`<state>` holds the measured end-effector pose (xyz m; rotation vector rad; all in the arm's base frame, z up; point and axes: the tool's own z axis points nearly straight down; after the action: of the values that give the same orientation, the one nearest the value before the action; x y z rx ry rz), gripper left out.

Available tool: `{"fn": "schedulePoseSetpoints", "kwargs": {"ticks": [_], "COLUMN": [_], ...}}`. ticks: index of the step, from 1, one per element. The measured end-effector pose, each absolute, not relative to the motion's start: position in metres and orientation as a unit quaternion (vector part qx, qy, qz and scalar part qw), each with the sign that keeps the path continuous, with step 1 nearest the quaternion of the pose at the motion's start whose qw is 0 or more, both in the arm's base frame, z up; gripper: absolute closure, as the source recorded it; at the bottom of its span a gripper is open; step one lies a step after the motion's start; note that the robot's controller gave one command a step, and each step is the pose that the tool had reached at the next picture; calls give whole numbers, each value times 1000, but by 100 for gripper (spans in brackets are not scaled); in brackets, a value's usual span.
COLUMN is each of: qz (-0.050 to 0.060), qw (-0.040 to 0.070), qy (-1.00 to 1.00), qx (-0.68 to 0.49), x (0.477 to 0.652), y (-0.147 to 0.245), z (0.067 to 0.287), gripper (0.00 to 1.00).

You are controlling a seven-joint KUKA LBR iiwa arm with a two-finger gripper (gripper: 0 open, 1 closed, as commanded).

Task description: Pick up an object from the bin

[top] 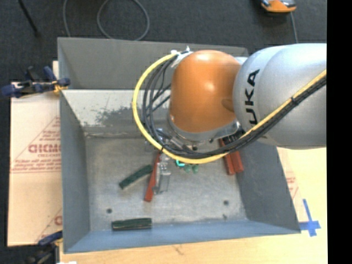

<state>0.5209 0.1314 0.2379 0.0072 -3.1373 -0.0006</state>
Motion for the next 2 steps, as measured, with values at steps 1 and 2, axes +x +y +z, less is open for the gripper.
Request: {"fn": "schedulePoseSetpoints", "kwargs": {"ticks": [1,2], "qz": [0,-1], "qw": [2,-1], "qy": [-1000,-1000], "qx": [-25,-29], "x": [554,555], "y": [128,128], "z": [69,74], "gripper": [0,100]}}
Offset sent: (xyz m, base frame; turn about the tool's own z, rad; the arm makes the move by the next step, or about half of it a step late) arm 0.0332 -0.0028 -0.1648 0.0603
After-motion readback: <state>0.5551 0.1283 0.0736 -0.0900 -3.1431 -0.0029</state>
